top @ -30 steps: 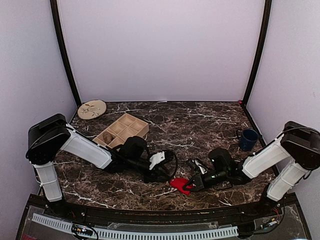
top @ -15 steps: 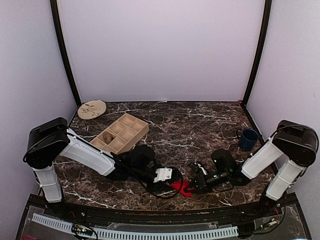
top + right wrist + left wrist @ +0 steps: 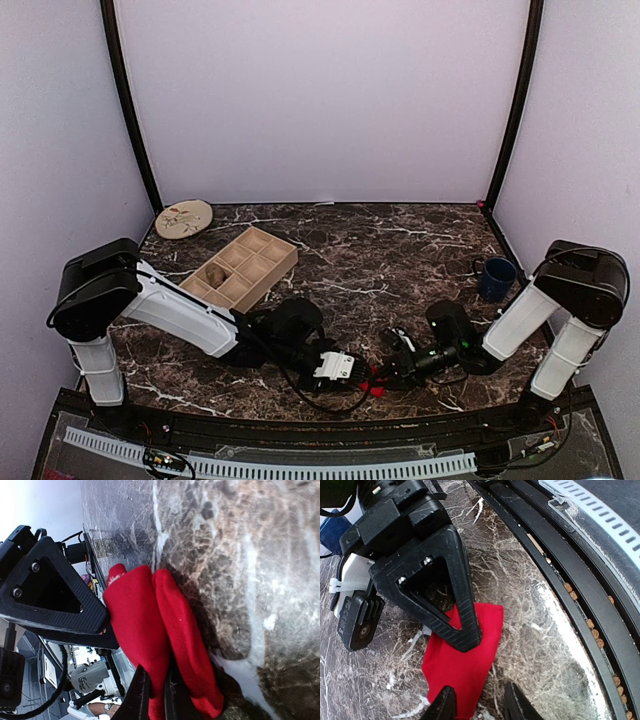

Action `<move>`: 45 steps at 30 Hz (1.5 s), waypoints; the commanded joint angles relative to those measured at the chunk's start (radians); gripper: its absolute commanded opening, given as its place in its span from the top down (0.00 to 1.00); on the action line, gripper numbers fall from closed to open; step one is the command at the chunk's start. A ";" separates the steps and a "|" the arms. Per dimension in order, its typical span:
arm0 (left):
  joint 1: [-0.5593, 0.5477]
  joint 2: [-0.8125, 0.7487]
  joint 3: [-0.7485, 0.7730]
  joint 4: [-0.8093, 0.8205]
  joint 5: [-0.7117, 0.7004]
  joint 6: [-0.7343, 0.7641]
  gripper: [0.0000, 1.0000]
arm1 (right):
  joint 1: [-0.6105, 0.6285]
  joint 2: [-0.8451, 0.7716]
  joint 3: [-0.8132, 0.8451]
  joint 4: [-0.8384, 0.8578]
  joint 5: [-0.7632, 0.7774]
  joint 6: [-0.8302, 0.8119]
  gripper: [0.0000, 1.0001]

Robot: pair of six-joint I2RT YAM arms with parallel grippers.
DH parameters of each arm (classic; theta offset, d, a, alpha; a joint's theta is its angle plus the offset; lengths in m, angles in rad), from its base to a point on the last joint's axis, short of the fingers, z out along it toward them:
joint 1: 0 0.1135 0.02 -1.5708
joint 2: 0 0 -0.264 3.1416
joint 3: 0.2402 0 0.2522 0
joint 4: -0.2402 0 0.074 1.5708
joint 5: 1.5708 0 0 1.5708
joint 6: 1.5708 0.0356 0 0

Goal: Roll the socks
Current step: Pick up the sock from the center of the board.

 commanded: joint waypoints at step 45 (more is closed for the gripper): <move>0.017 0.211 0.377 -0.643 0.205 0.212 1.00 | -0.028 -0.209 0.162 -0.601 0.145 -0.365 0.60</move>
